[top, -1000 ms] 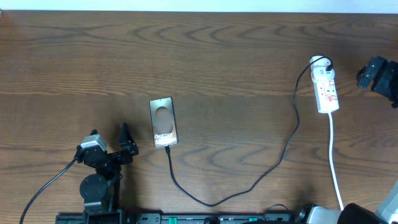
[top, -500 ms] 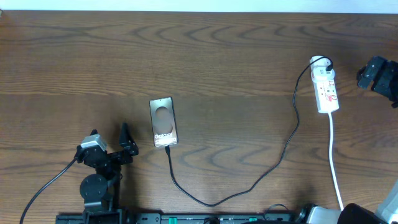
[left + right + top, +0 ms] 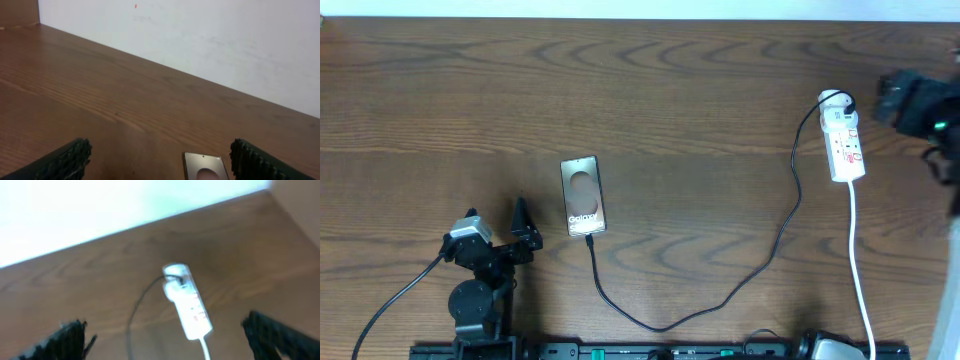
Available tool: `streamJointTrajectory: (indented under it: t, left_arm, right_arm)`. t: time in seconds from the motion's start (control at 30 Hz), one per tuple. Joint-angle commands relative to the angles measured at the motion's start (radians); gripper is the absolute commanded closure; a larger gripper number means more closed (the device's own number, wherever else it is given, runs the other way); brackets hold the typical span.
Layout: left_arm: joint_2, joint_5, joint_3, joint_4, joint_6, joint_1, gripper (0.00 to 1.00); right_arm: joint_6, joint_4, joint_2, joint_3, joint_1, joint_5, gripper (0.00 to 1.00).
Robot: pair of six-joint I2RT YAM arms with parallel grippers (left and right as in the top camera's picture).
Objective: Plug charger to phone and switch on socket
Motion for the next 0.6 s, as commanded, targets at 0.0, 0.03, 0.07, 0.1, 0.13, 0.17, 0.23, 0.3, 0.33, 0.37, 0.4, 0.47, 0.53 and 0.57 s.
streamJointTrajectory:
  t: [0.0, 0.03, 0.07, 0.1, 0.13, 0.17, 0.23, 0.3, 0.33, 0.37, 0.4, 0.47, 0.53, 0.57]
  left_arm:
    - [-0.006, -0.039, -0.014, -0.043, 0.017, 0.002, 0.09]
    - [-0.006, -0.039, -0.014, -0.043, 0.017, 0.002, 0.09]
    - [-0.006, -0.039, -0.014, -0.043, 0.017, 0.002, 0.09]
    - [-0.006, -0.039, -0.014, -0.043, 0.017, 0.002, 0.09]
    - [-0.006, -0.039, -0.014, -0.043, 0.017, 0.002, 0.09]
    - [-0.006, -0.039, -0.014, -0.043, 0.017, 0.002, 0.09]
    - [-0.006, -0.039, -0.014, -0.043, 0.017, 0.002, 0.09]
    - [-0.006, -0.039, -0.014, -0.043, 0.017, 0.002, 0.09]
    - [-0.006, -0.039, -0.014, -0.043, 0.017, 0.002, 0.09]
    - [-0.006, -0.039, -0.014, -0.043, 0.017, 0.002, 0.09]
    - [-0.006, -0.039, -0.014, -0.043, 0.017, 0.002, 0.09]
    - [-0.006, -0.039, -0.014, -0.043, 0.017, 0.002, 0.09]
    - [-0.006, -0.039, -0.014, -0.043, 0.017, 0.002, 0.09]
    - [-0.006, -0.039, -0.014, -0.043, 0.017, 0.002, 0.09]
  right_arm:
    - [-0.090, 0.184, -0.119, -0.243, 0.101, 0.007, 0.01]
    - [-0.115, 0.263, -0.156, -0.321, 0.125, 0.007, 0.01]
    - [-0.129, 0.328, -0.187, -0.385, 0.141, 0.007, 0.01]
    - [-0.138, 0.415, -0.224, -0.467, 0.157, 0.007, 0.01]
    - [-0.140, 0.469, -0.249, -0.517, 0.166, 0.007, 0.01]
    - [-0.140, 0.566, -0.293, -0.613, 0.177, 0.007, 0.01]
    - [-0.140, 0.674, -0.349, -0.736, 0.187, 0.006, 0.01]
    - [-0.139, 0.775, -0.410, -0.866, 0.195, 0.006, 0.01]
    - [-0.139, 0.829, -0.446, -0.940, 0.201, 0.006, 0.01]
    - [-0.139, 0.874, -0.475, -0.998, 0.207, 0.006, 0.01]
    - [-0.139, 0.918, -0.504, -1.056, 0.211, 0.006, 0.01]
    - [-0.140, 1.013, -0.569, -1.178, 0.220, 0.006, 0.01]
    - [-0.139, 1.101, -0.634, -1.289, 0.222, 0.006, 0.01]
    - [-0.139, 1.143, -0.673, -1.348, 0.222, 0.006, 0.01]
